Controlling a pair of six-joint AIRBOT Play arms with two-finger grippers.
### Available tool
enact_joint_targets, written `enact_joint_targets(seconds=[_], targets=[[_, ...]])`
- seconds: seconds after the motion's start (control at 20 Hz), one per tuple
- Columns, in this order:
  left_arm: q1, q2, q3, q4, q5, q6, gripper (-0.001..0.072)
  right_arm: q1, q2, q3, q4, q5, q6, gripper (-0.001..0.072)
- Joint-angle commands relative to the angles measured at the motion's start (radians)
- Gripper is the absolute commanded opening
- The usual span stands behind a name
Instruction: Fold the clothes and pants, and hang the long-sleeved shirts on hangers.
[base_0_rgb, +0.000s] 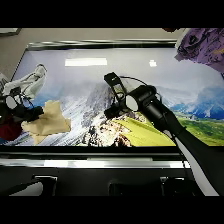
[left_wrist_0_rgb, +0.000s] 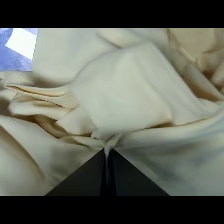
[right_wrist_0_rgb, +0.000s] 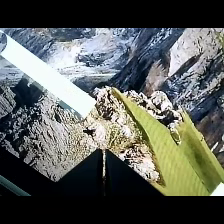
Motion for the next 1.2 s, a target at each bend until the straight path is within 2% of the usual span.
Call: enact_joint_targets(seconds=[0.0, 0.25, 0.5, 0.65, 0.8, 0.85, 0.95, 1.0, 1.05, 1.15], targets=[[-0.045, 0.02, 0.06, -0.155, -0.074, 0.01, 0.0017, 0.0, 0.034, 0.002, -0.07, 0.059, 0.034, 0.007], [-0.366, 0.052, 0.189, -0.349, -0.063, 0.009, 0.0016, 0.0, 0.143, 0.002, -0.297, 0.29, 0.061, 0.0072], [-0.74, 0.008, 0.225, -0.415, 0.204, -0.176, 0.0015, 0.0, 0.269, -0.001, -0.443, 0.519, 0.027, 0.0073], [-0.884, -0.091, 0.225, -0.505, 0.322, -0.18, 0.0016, 0.0, 0.358, -0.002, -0.457, 0.55, 0.027, 0.0087], [-0.96, -0.218, 0.225, -0.511, 0.334, -0.181, 0.002, 0.0, 0.426, -0.02, -0.499, 0.529, 0.065, 0.0092], [-0.962, -0.251, 0.225, -0.511, 0.315, -0.181, 0.0062, 0.0, 0.443, -0.04, -0.508, 0.514, 0.076, 0.0092], [-0.921, -0.261, 0.227, -0.509, 0.254, -0.18, 0.035, 0.0, 0.462, -0.101, -0.522, 0.475, 0.101, 0.0109], [-0.878, -0.246, 0.235, -0.509, 0.207, -0.153, 0.0497, -0.007, 0.463, -0.138, -0.527, 0.44, 0.14, 0.0256], [-0.83, -0.222, 0.244, -0.501, 0.156, -0.111, 0.0546, -0.032, 0.463, -0.169, -0.522, 0.397, 0.181, 0.037], [-0.713, -0.147, 0.256, -0.455, 0.06, -0.042, 0.0546, -0.181, 0.463, -0.204, -0.481, 0.296, 0.243, 0.04]])
